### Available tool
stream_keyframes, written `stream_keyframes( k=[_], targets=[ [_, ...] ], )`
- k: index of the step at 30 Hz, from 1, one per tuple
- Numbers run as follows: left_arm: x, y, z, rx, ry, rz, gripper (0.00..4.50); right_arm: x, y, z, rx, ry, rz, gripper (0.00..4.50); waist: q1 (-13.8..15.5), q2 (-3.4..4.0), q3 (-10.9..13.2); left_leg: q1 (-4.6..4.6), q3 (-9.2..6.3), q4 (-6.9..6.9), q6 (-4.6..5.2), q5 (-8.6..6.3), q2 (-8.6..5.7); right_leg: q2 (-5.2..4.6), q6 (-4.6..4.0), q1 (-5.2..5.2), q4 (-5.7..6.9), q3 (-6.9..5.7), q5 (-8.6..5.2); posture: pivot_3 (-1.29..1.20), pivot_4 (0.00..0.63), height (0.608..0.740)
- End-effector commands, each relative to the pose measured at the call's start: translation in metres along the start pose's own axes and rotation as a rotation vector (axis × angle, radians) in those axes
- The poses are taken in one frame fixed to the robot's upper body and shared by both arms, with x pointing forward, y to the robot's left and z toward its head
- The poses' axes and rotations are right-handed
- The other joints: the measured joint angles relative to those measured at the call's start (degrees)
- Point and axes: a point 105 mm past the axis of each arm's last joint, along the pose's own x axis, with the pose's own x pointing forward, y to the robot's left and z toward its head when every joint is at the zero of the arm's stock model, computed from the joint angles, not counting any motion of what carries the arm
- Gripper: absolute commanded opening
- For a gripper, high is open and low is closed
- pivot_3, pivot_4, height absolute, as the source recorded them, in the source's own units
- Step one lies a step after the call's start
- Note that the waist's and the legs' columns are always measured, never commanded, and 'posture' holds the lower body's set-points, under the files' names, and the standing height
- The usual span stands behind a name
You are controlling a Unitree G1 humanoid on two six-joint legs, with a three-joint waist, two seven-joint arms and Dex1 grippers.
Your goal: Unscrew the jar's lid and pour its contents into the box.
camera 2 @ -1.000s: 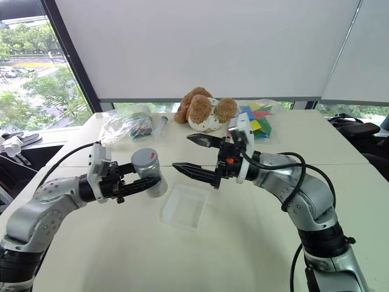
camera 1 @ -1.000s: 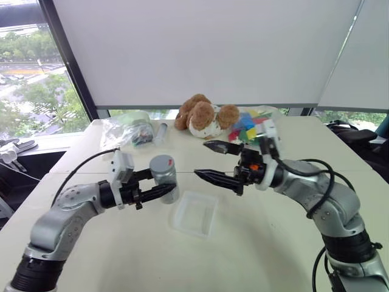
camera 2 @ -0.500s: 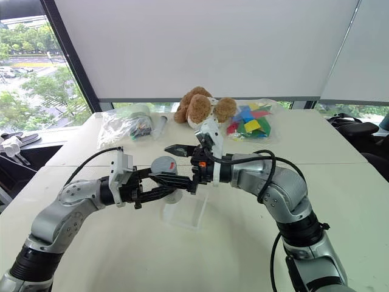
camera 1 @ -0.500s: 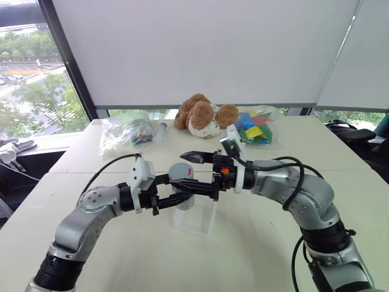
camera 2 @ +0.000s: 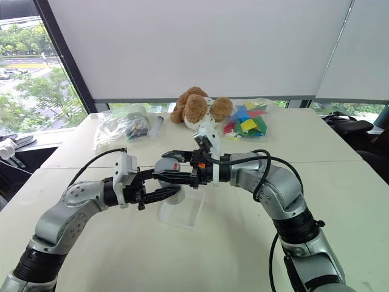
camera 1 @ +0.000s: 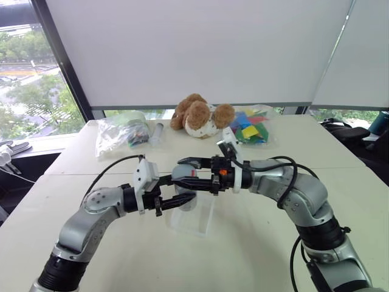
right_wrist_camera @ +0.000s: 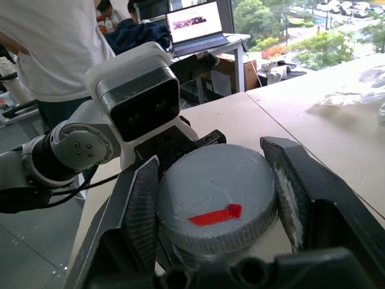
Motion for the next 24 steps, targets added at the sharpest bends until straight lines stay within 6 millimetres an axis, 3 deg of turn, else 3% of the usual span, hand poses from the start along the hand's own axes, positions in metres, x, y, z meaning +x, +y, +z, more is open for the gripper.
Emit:
stream_keyframes(
  k=[1,4,7,12,14,17,24],
  targets=[
    [0.003,-0.008,0.019,0.035,-0.054,-0.063,2.12,-0.001,0.015,0.023,-0.063,-0.076,0.156,2.26,0.0,0.00,0.0,0.00,0.00,0.00,0.00,0.00,0.00,0.01,0.00,0.00,0.00,0.00,0.00,0.00,0.150,0.740],
    [0.000,-0.024,0.028,-0.014,-0.093,-0.213,2.12,-0.015,0.033,0.025,-0.077,-0.051,0.387,2.26,0.0,0.00,0.0,-0.01,0.00,0.00,0.00,0.00,0.00,0.01,0.00,0.00,-0.01,0.00,0.00,0.00,0.150,0.740],
    [-0.001,-0.034,0.034,-0.033,-0.118,-0.320,2.12,-0.022,0.038,0.024,-0.087,-0.006,0.503,2.26,0.0,0.00,0.0,-0.01,-0.01,0.00,0.00,0.00,0.00,0.01,0.00,0.03,-0.04,-0.02,0.00,0.00,0.150,0.740],
    [-0.003,-0.042,0.034,-0.049,-0.100,-0.405,2.12,-0.023,0.031,0.031,-0.117,0.003,0.520,2.26,-0.2,0.00,0.0,0.07,-0.02,0.00,0.00,0.00,0.05,0.06,0.00,0.07,-0.01,-0.03,0.00,0.00,0.150,0.740],
    [-0.004,-0.041,0.035,-0.052,-0.102,-0.392,2.12,-0.020,0.026,0.035,-0.127,-0.020,0.465,3.32,-0.1,0.00,0.0,0.07,-0.05,-0.01,-0.01,0.00,0.08,0.09,-0.01,0.07,-0.01,-0.03,0.00,0.00,0.150,0.740],
    [-0.009,-0.030,0.034,-0.084,-0.105,-0.313,2.12,-0.021,0.021,0.045,-0.146,-0.084,0.388,4.44,0.0,0.00,0.0,0.05,-0.07,0.00,-0.01,0.00,0.08,0.09,-0.01,0.06,-0.01,-0.02,0.00,0.00,0.150,0.740],
    [-0.030,0.002,0.020,-0.071,-0.043,-0.077,2.12,-0.032,0.003,0.050,-0.184,-0.136,0.170,4.44,0.1,0.00,0.0,0.05,-0.09,-0.04,-0.05,0.02,0.07,0.09,-0.02,0.04,-0.02,-0.02,0.01,0.00,0.150,0.740]
  ],
)
